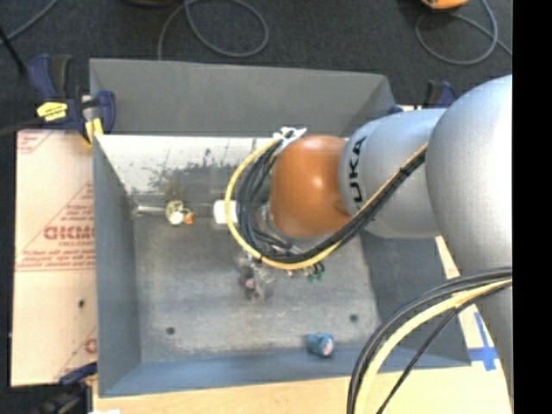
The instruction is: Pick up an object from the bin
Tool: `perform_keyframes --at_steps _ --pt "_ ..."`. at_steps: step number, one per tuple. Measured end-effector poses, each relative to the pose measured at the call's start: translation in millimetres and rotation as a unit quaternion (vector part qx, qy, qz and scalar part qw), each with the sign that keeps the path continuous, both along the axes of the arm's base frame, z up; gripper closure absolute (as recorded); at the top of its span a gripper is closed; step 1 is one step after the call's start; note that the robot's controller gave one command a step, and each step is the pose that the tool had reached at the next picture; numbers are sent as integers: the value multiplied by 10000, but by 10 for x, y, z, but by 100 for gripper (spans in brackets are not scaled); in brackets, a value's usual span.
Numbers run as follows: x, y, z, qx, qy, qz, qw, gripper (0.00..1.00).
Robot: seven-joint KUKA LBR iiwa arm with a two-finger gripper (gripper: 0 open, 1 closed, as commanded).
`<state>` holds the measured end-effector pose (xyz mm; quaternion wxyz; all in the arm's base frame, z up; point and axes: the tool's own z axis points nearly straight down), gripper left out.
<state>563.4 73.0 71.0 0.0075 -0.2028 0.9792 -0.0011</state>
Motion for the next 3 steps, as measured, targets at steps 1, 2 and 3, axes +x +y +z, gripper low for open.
perform_keyframes --at_steps 1,2,3 --pt "0 0 0 0 0 -1 10000 100" --pt "-12 -2 32 -3 16 -2 10000 100" --pt "-9 -6 258 -5 9 -11 10000 100"
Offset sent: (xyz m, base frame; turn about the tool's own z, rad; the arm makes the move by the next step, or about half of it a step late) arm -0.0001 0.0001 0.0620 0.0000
